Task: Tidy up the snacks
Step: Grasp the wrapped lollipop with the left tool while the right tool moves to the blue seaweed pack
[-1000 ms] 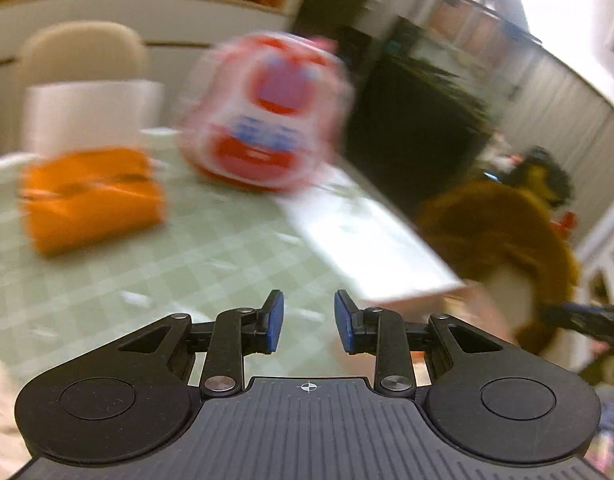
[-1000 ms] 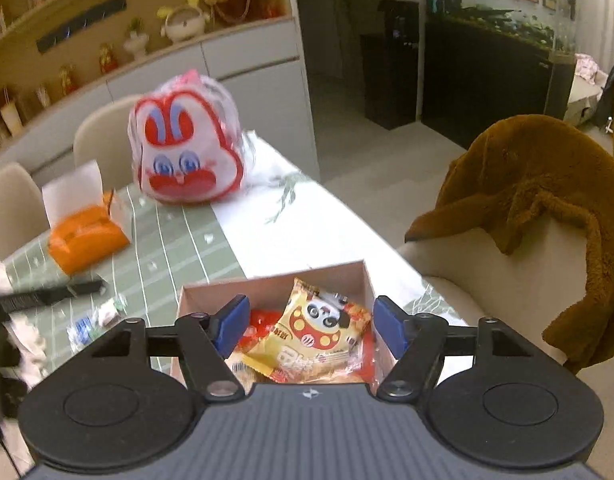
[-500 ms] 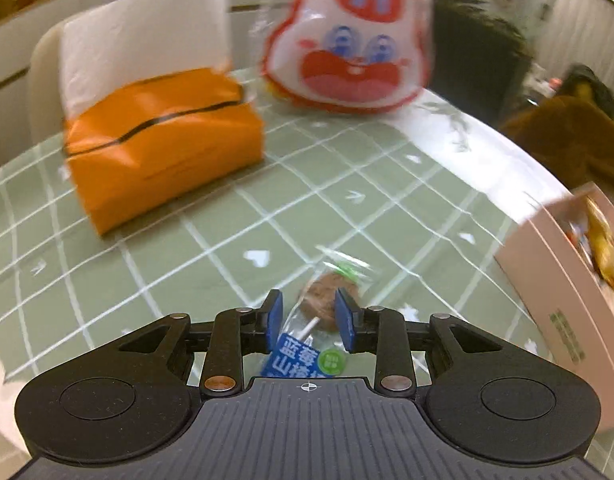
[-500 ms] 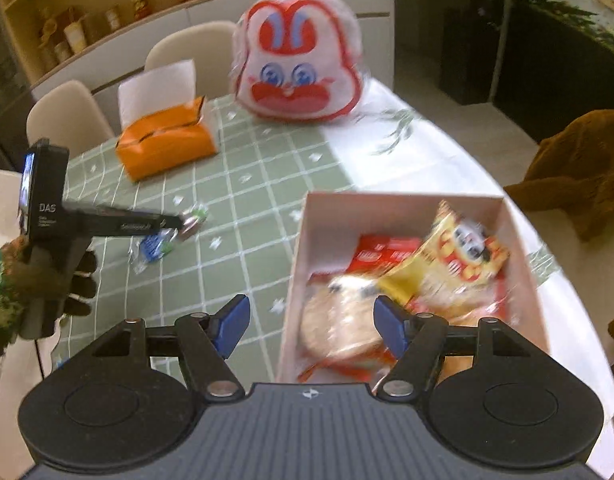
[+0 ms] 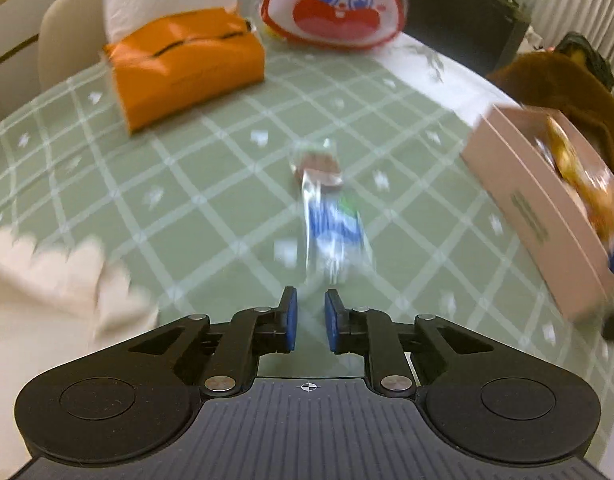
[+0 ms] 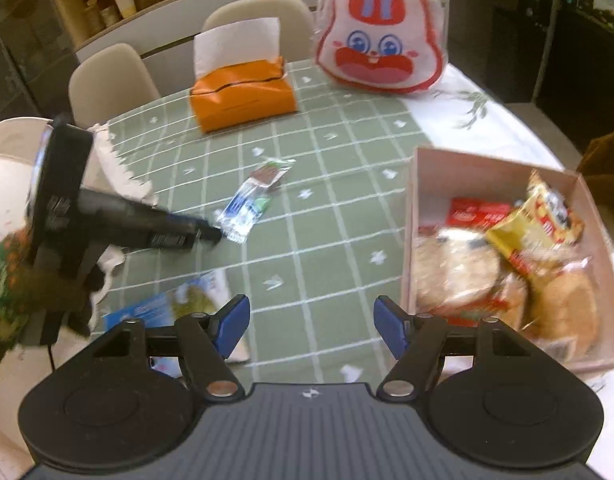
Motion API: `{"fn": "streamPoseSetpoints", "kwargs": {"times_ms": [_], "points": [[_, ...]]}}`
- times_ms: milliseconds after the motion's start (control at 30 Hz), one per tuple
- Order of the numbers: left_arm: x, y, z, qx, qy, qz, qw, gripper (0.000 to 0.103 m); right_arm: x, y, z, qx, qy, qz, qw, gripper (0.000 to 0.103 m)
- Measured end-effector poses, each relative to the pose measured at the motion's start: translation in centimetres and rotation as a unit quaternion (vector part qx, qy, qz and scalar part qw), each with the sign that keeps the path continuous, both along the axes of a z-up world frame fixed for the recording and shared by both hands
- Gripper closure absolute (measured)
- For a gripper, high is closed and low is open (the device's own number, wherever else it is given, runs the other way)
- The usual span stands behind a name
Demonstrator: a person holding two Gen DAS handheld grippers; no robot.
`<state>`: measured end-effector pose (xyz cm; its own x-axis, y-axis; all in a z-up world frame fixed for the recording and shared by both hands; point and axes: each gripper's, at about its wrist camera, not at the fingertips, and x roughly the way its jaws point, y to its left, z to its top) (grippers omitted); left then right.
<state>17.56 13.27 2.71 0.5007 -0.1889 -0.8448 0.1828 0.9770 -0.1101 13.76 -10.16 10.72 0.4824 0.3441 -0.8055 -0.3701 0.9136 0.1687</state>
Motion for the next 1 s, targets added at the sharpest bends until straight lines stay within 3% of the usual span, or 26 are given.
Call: {"fn": "streamPoseSetpoints", "kwargs": {"times_ms": [133, 300, 433, 567, 700, 800, 1000], "points": [[-4.3, 1.8, 0.2, -0.046, 0.022, 0.064, 0.9966, 0.084, -1.8, 0.0, -1.1, 0.012, 0.018, 0.004, 1.000, 0.034], [-7.7, 1.0, -0.1, -0.127, 0.055, 0.144, 0.9800, 0.085, -4.0, -1.3, -2.9, 0.007, 0.036, -0.010, 0.999, 0.034], [-8.5, -3.3, -0.5, -0.158, 0.072, 0.118, 0.9776, 0.085, -5.6, -3.6, -4.3, 0.011, 0.054, -0.038, 0.998, 0.034], [-8.5, -7.8, -0.1, -0.120, 0.062, 0.059, 0.9891, 0.084, -6.8, -5.8, -5.6, 0.021, 0.078, -0.069, 0.994, 0.034], [-8.9, -9.8, 0.4, -0.075, 0.052, 0.029, 0.9954, 0.083, -8.7, -6.3, -6.7, 0.032, 0.096, -0.060, 0.993, 0.034], [-9.4, -9.4, 0.7, -0.059, 0.048, 0.030, 0.9966, 0.082, -9.9, -5.2, -7.0, 0.019, 0.084, -0.041, 0.995, 0.026], [-8.9, -8.1, 0.9, -0.067, 0.045, 0.047, 0.9957, 0.082, -11.1, -3.0, -6.9, 0.000, 0.066, 0.008, 0.998, 0.025]]}}
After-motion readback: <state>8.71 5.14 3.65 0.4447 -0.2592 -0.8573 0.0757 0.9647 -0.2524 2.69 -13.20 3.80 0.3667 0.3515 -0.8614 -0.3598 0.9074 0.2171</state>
